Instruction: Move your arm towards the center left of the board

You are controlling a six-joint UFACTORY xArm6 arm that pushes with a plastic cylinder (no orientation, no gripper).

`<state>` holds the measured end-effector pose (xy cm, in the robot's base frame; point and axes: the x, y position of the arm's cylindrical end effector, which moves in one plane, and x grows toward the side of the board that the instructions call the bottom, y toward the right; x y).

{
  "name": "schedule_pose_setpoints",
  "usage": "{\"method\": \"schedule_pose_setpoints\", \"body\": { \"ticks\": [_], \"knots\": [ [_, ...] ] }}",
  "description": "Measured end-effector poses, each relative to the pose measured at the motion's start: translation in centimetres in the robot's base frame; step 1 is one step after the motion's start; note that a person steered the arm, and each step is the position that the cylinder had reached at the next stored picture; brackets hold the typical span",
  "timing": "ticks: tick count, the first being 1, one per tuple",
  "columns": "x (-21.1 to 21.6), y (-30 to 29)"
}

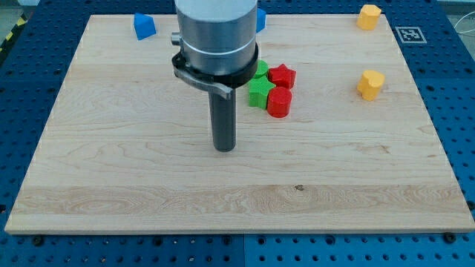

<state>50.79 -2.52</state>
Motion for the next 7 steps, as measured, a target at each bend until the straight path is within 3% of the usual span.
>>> {"method": "schedule_pose_setpoints", "body": {
  "ticks": [1,2,3,4,7],
  "knots": [
    [0.0,0.0],
    [2.8,-0.7],
    [8.5,-1.6],
    [10.7,-1.9],
    [8.4,-8.1]
  ]
}}
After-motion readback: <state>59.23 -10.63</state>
